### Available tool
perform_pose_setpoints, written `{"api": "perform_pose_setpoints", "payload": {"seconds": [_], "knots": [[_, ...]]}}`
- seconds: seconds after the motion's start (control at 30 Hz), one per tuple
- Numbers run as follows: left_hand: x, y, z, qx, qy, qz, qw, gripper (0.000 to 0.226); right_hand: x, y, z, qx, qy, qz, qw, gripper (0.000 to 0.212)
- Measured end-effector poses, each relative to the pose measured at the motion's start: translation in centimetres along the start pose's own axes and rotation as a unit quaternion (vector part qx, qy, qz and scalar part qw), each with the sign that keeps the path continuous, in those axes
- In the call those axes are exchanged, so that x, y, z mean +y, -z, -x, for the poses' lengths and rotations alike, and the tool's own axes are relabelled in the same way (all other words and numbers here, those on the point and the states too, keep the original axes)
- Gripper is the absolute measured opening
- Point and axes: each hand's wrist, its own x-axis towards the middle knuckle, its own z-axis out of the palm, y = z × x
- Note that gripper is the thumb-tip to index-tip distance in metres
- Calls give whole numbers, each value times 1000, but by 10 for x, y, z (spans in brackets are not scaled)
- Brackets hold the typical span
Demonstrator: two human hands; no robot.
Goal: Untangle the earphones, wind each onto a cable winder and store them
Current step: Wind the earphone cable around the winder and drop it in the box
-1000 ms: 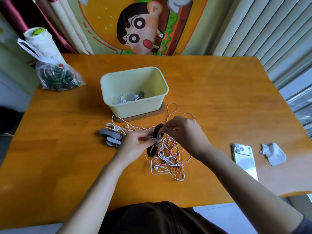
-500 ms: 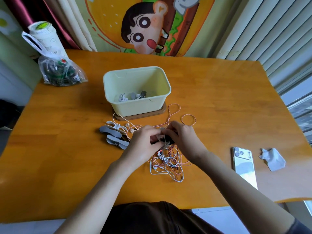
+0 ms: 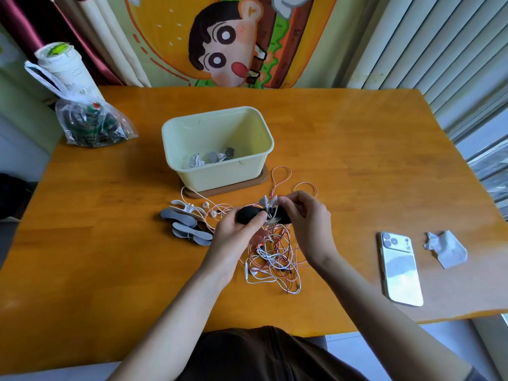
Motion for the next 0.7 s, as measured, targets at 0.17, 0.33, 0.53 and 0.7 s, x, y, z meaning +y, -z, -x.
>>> {"api": "perform_pose_setpoints", "payload": {"seconds": [0.17,0.33,0.53,0.7], "knots": [[3,0,1,23,-18,1,1000,36,-1,3,1,-29,6,30,999,15],[8,6,-1,8,-61,-91,994,17,-7,9,-1,-44,64,113,991,10],[13,10,-5,-5,-104,-176,979,25,-18,12,-7,-92,118,122,981,11],[17,9,-1,-38,-118,-139,983,25,-21,15,-11,-83,107,100,986,14]]}}
